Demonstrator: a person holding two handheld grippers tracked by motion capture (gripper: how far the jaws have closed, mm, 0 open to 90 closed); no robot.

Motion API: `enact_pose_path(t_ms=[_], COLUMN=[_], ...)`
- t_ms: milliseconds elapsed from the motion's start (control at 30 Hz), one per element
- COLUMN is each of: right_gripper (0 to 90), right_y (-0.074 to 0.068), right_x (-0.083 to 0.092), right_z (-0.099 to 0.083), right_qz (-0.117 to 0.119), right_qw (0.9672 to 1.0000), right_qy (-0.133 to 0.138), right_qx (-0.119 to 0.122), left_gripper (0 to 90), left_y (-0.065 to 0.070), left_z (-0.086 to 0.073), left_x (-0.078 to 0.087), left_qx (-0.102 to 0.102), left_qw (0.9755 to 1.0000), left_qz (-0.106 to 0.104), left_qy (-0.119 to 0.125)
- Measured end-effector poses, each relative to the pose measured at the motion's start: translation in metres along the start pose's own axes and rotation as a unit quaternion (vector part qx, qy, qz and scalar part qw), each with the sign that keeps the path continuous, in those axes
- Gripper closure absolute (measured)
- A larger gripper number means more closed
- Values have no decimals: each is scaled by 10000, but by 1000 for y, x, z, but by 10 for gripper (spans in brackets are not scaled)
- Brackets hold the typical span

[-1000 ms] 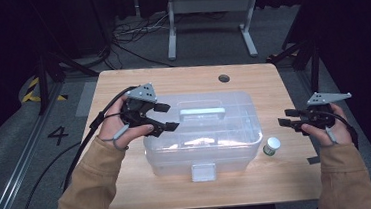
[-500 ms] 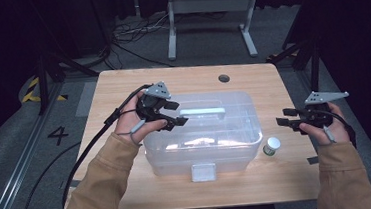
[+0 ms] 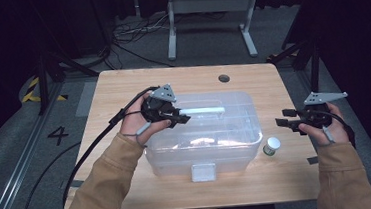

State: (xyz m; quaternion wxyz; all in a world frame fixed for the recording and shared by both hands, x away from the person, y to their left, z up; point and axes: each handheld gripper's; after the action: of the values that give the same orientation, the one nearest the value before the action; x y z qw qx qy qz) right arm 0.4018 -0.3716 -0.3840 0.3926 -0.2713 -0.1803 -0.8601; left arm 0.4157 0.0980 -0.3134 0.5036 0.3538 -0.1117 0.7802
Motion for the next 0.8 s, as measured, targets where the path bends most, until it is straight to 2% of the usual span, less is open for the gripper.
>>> enact_pose_path(t_ms=[133, 233, 400, 567, 667, 800], right_gripper=[472, 473, 479, 496, 552, 688], right_y=[-2, -3, -5, -8, -11, -16], right_x=[1, 3, 9, 12, 14, 16], right_z=[0, -1, -3, -3, -2, -2], right_qz=[-4, -7, -62, -73, -9, 165], right_qw=[10000, 10000, 10000, 9999, 9999, 9998], right_qy=[5, 17, 56, 92, 78, 81], right_qx=[5, 10, 1, 36, 103, 34], left_gripper=[769, 770, 771, 770, 769, 769], left_y=[1, 1, -2, -5, -7, -10], left_z=[5, 8, 15, 21, 25, 31], left_x=[1, 1, 5, 7, 8, 9], left_qx=[-119, -102, 23, 40, 114, 239], left_qw=[9997, 9995, 9998, 9997, 9995, 9990], left_qz=[107, 122, 116, 119, 90, 89], left_qy=[-170, -255, -168, -228, -268, -374])
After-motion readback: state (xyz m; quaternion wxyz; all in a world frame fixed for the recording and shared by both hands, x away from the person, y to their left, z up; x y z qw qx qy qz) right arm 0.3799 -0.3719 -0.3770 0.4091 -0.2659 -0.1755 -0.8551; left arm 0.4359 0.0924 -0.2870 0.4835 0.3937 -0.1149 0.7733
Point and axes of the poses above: each handheld gripper's, and its own axes: x roughly backward along the jaws, z roughly out of its top, y roughly to its right, and after that the axes turned 13 degrees about x, right-handed
